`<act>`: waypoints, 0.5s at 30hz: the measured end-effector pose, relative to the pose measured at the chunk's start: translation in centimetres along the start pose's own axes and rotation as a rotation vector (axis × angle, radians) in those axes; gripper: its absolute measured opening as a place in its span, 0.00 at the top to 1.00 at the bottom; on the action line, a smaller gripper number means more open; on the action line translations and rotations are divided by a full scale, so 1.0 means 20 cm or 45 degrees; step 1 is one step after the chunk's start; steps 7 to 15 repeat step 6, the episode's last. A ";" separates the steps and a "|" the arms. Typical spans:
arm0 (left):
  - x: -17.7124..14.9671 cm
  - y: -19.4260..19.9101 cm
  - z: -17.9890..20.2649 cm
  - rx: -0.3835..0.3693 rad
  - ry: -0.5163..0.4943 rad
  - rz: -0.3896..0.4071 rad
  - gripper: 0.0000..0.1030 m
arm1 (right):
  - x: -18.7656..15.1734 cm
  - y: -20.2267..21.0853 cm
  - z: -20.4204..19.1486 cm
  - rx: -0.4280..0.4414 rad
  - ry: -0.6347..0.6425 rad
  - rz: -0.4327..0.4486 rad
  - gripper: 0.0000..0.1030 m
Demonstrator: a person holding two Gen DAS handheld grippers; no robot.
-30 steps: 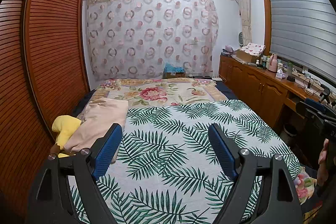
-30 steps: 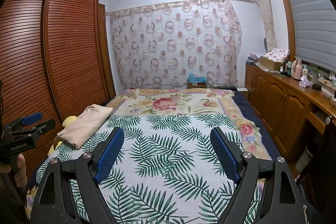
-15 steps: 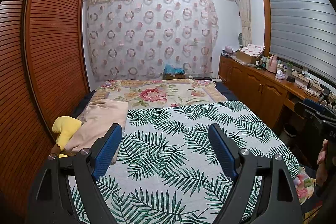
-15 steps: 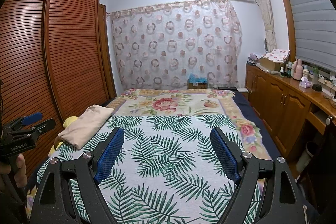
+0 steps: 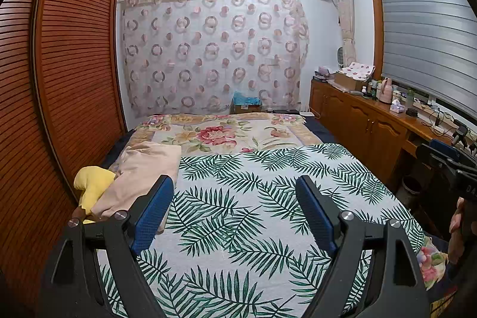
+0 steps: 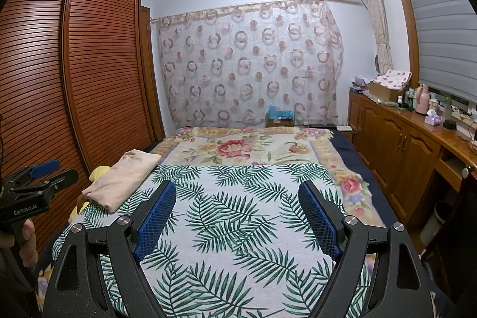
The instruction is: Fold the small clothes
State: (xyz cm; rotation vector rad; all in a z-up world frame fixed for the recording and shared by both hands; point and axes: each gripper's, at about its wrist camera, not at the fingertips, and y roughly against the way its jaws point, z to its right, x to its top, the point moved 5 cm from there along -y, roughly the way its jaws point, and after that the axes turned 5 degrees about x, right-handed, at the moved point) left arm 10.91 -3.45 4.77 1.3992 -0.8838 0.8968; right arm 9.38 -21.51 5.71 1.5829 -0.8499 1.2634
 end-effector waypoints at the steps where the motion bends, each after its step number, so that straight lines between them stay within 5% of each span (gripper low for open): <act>1: 0.00 0.00 0.00 -0.001 0.001 0.000 0.18 | 0.00 0.00 0.00 0.001 0.000 0.001 0.17; 15: 0.00 0.00 0.00 -0.001 0.002 0.000 0.18 | 0.00 0.00 0.01 0.003 0.001 0.001 0.17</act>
